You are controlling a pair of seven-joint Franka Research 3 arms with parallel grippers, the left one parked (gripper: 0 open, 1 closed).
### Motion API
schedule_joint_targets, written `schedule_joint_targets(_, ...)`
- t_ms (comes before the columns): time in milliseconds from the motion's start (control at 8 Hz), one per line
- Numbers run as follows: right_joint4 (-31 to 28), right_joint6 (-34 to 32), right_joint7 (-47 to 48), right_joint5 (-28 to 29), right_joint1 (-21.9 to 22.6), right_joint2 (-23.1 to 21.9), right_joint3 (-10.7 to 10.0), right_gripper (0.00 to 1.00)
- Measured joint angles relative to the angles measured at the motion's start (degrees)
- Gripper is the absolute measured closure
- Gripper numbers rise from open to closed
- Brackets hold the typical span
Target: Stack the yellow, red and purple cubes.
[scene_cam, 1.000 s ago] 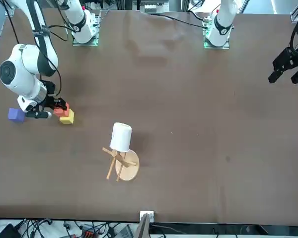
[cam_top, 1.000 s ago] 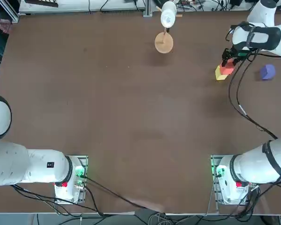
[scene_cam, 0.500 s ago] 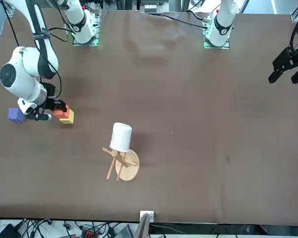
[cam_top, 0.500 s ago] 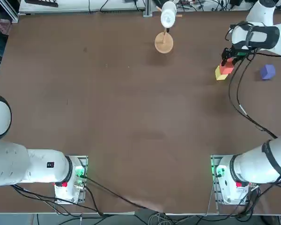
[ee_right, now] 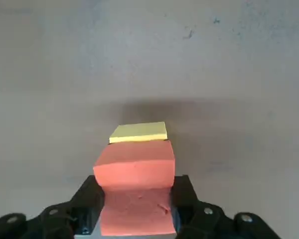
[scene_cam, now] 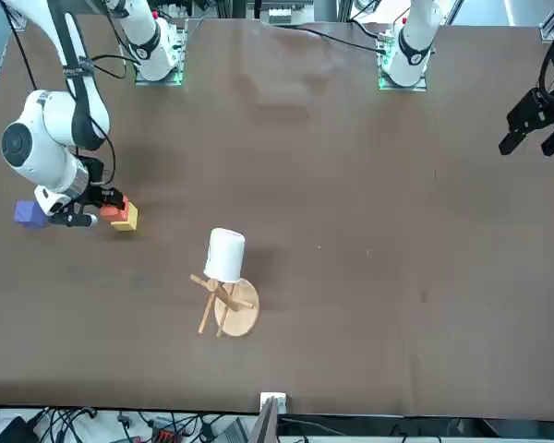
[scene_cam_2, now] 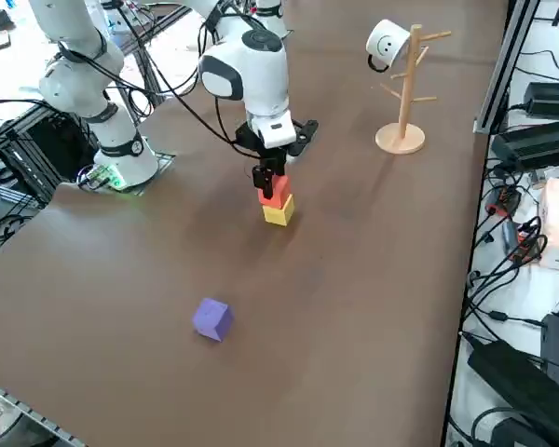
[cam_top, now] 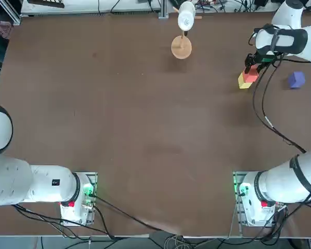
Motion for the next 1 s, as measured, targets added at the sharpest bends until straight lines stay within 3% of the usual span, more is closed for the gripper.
schedule_joint_targets(500, 0.51, 0.08, 0.0, 0.01, 0.0, 0.52, 0.08, 0.13)
schedule_joint_targets(1000, 0.8, 0.08, 0.0, 0.01, 0.01, 0.7, 0.18, 0.04)
